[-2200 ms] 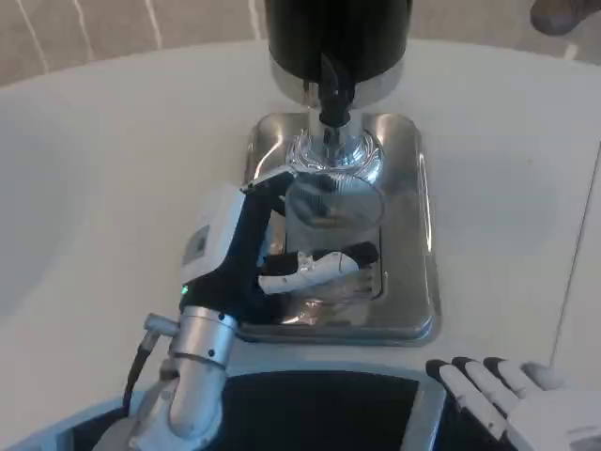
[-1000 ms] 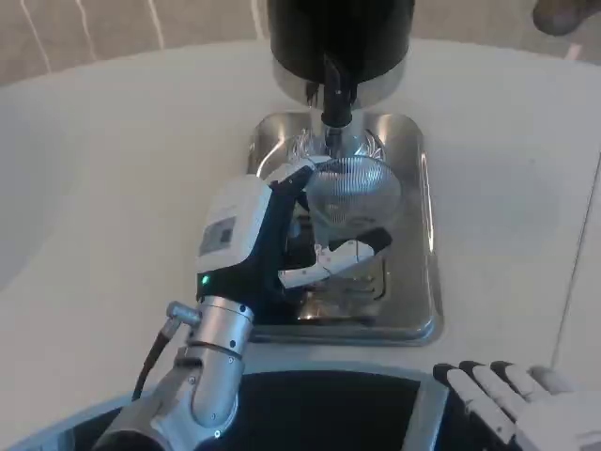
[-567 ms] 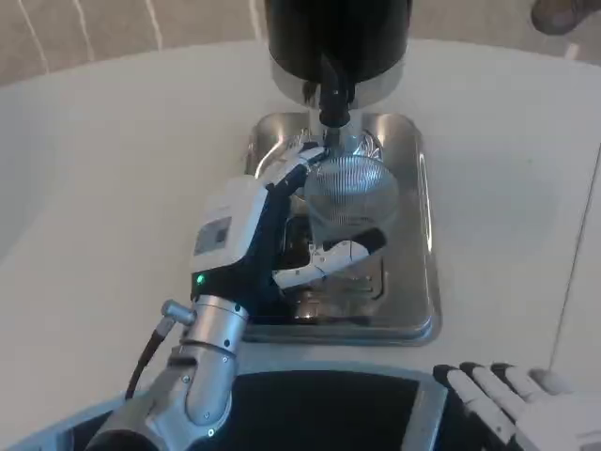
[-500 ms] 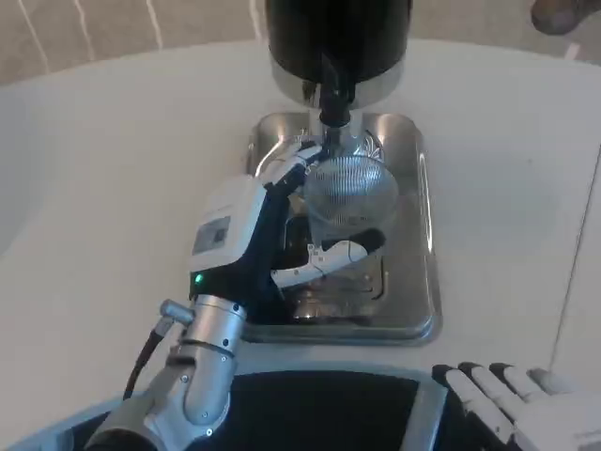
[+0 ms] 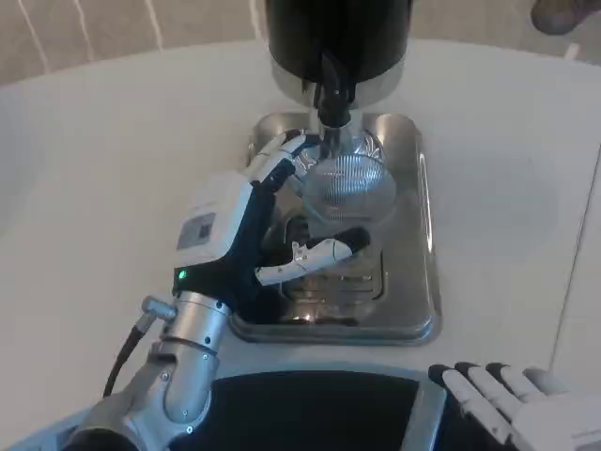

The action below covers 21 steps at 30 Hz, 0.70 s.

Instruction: Grasp the cup under the faucet to collect the drink, then remove the cup.

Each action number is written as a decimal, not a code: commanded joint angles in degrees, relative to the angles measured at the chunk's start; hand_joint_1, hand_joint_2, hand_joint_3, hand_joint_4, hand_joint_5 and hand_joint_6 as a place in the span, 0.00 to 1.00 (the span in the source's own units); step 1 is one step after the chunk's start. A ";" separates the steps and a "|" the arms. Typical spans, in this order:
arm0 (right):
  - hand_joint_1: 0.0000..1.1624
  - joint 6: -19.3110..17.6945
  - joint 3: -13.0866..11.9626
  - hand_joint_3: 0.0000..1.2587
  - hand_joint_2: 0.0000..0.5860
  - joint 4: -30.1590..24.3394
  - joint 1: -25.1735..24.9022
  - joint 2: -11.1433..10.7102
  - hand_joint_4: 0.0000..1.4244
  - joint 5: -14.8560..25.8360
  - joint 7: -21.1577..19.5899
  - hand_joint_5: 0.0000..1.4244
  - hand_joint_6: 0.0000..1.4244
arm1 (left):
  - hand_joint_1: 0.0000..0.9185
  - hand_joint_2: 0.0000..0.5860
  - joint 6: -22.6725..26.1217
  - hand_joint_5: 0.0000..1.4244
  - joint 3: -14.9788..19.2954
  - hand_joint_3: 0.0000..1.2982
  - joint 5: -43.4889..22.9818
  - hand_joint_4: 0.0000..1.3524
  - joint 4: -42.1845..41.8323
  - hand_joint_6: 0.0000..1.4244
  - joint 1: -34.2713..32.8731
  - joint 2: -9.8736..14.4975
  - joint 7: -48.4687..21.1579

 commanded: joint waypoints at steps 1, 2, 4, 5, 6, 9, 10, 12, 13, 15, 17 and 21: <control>0.16 -0.06 0.65 0.00 0.91 -0.86 1.92 4.47 0.00 -0.29 -0.71 0.00 0.00 | 0.23 0.08 -0.74 0.21 -0.10 0.17 -0.10 0.06 -1.20 0.24 1.50 1.56 -0.85; 0.16 0.07 0.83 0.00 0.91 -0.86 1.84 4.44 0.00 -0.40 -0.71 0.00 0.00 | 0.23 0.08 -0.75 0.21 -0.07 0.17 -0.12 0.06 -1.37 0.24 1.61 1.70 -0.92; 0.16 0.29 1.11 0.00 0.91 -0.86 1.71 4.40 0.00 -0.59 -0.73 0.00 0.00 | 0.23 0.08 -0.94 0.21 0.08 0.17 -0.25 0.06 -1.88 0.24 1.96 2.14 -1.10; 0.16 0.46 1.24 0.00 0.91 -0.86 1.60 4.41 0.00 -0.68 -0.74 0.00 0.00 | 0.23 0.08 -1.14 0.21 0.21 0.17 -0.35 0.06 -2.25 0.24 2.22 2.44 -1.18; 0.16 0.68 1.37 0.00 0.91 -0.86 1.45 4.43 0.00 -0.72 -0.75 0.00 0.00 | 0.23 0.08 -1.27 0.21 0.30 0.17 -0.41 0.06 -2.52 0.24 2.40 2.65 -1.24; 0.16 1.41 1.78 0.00 0.91 -0.86 0.75 4.52 0.00 -0.68 -0.97 0.00 0.00 | 0.23 0.08 -1.80 0.22 0.66 0.17 -0.22 0.06 -4.22 0.24 3.37 4.08 -0.78; 0.16 1.68 2.03 0.00 0.91 -0.86 0.33 4.55 0.00 -0.77 -0.98 0.00 0.00 | 0.23 0.08 -1.91 0.22 0.80 0.17 -0.20 0.06 -4.73 0.24 3.65 4.61 -0.77; 0.16 2.24 2.54 0.00 0.91 -0.86 -0.25 4.46 0.00 -1.05 -0.96 0.00 0.00 | 0.23 0.08 -1.90 0.22 1.11 0.17 -0.35 0.06 -5.55 0.24 4.16 5.47 -1.03; 0.16 2.62 2.88 0.00 0.90 -0.86 -0.46 4.37 0.00 -1.31 -0.96 0.00 0.00 | 0.23 0.08 -1.91 0.22 1.29 0.16 -0.46 0.06 -5.95 0.25 4.45 5.90 -1.19; 0.16 3.42 3.74 0.00 0.90 -0.86 -0.77 4.24 0.00 -1.96 -1.10 0.00 0.00 | 0.22 0.09 -2.04 0.22 1.69 0.16 -0.66 0.06 -6.98 0.25 5.26 6.92 -1.42; 0.16 4.09 4.48 0.00 0.89 -0.86 -0.98 4.30 0.00 -2.37 -1.33 0.00 0.00 | 0.22 0.09 -2.58 0.22 2.29 0.15 -0.90 0.06 -8.54 0.25 6.68 8.45 -1.56; 0.16 5.94 5.33 0.00 0.89 -0.86 -1.34 4.28 0.00 -2.17 -1.59 0.00 0.00 | 0.22 0.09 -3.78 0.22 3.56 0.15 -0.78 0.06 -12.96 0.26 10.37 11.49 -1.72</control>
